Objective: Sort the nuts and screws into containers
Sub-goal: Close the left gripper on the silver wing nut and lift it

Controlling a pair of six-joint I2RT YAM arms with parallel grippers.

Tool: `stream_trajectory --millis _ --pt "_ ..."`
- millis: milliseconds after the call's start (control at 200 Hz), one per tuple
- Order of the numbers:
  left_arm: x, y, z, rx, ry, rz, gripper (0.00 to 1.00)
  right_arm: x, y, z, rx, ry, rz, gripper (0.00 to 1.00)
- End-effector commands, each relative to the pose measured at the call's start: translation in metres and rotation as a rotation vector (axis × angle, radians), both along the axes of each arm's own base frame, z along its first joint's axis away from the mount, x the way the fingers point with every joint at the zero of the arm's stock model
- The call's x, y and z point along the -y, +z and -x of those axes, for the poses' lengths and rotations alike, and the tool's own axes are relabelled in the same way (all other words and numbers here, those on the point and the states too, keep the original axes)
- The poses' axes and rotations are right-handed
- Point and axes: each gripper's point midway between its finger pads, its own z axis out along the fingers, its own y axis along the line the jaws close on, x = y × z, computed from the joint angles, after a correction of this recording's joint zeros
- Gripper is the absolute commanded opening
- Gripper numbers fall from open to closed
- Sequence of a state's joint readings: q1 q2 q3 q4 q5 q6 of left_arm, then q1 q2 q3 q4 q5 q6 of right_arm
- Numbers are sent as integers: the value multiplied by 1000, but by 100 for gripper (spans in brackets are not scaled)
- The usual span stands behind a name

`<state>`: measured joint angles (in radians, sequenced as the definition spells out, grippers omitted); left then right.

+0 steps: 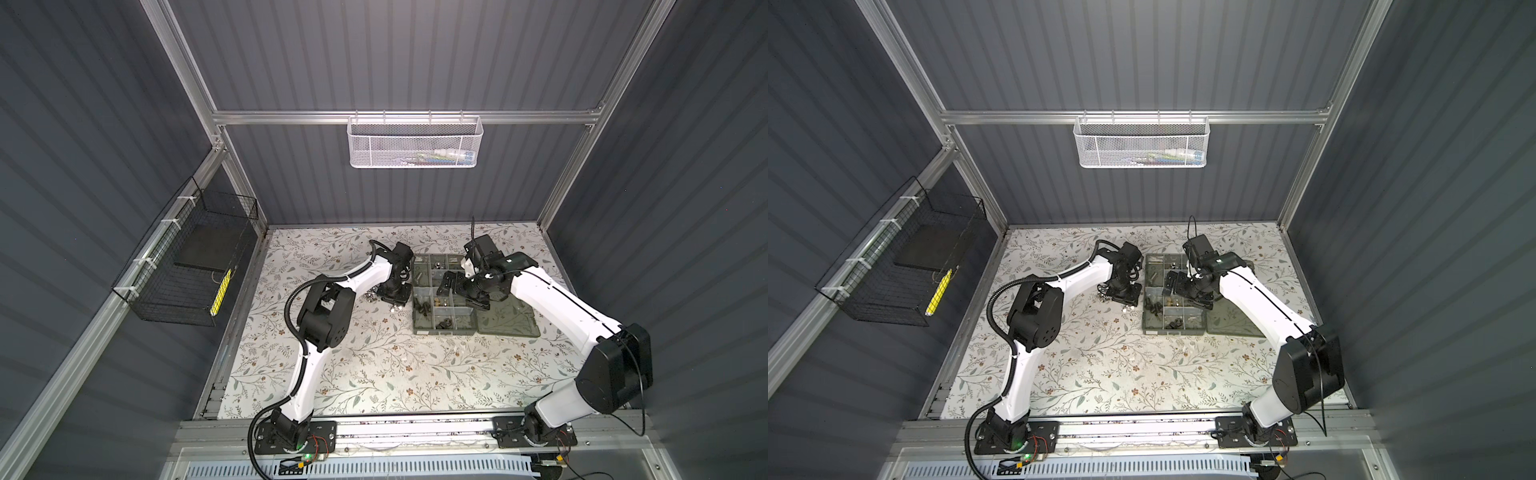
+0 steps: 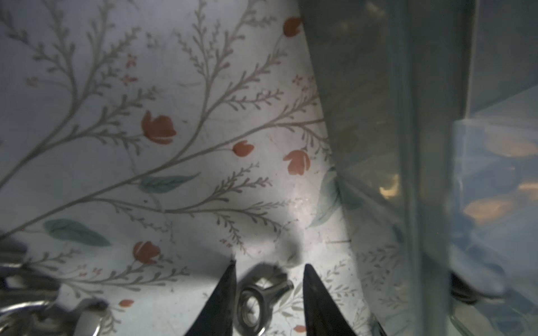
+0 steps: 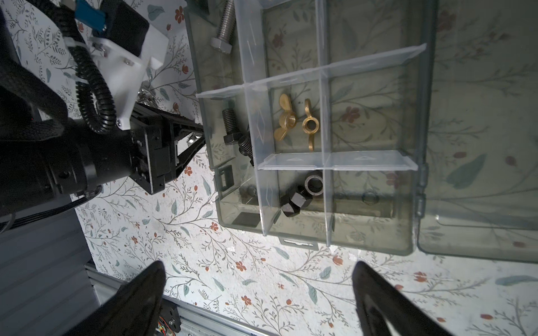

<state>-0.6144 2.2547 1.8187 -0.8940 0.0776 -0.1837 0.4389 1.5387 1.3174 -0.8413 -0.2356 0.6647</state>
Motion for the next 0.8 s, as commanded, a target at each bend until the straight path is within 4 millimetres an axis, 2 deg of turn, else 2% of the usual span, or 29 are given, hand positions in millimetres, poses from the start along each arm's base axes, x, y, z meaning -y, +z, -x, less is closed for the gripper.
stream_trajectory --millis 0,250,565,670,791 --pt "-19 -8 2 -10 -18 -85 36 6 -1 6 -4 6 22 99" --pt "-28 8 13 7 -2 -79 34 2 -3 3 -8 17 8 99" --pt "-29 25 25 -11 11 -50 37 0 -3 3 -8 16 -4 99" --pt "-29 30 29 -30 80 -30 38 1 -3 4 -5 12 -5 99" --pt "-30 35 33 -104 274 52 39 2 -3 5 -4 10 -7 99"
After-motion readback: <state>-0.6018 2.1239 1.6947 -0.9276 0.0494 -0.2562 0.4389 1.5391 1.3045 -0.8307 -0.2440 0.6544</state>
